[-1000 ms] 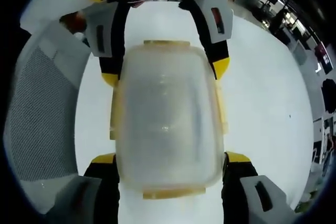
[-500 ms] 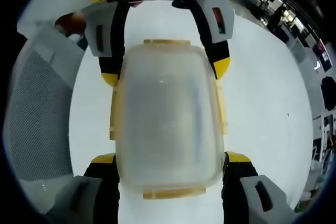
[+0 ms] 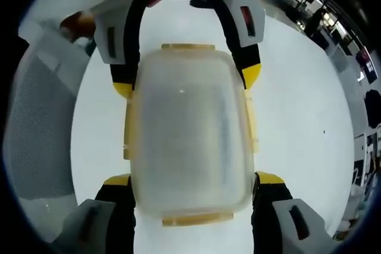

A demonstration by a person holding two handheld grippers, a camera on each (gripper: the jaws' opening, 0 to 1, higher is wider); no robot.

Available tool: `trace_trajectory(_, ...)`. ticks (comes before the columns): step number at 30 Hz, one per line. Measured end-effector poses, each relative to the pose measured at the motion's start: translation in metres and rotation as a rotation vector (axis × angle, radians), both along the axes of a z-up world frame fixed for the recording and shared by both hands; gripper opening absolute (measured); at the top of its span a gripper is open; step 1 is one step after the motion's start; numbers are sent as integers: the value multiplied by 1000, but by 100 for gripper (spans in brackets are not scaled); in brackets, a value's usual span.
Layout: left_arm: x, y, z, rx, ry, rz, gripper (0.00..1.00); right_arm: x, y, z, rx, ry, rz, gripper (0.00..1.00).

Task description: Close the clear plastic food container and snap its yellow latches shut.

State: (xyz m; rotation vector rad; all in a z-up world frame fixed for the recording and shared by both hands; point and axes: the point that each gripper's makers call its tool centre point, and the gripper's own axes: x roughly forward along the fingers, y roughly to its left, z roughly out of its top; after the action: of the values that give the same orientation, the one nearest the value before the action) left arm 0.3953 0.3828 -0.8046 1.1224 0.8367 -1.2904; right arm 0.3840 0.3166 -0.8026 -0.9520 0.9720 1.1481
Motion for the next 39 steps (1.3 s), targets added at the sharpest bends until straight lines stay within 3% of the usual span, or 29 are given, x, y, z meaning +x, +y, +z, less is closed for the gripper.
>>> trace_trajectory(14,25,-4,0,18,0,-20,84,23,-4,0,12,-3,-24,81)
trace_trajectory(39,54,-5,-1,-15,3,14,84,54,-5,-1,-3,-9,0,81)
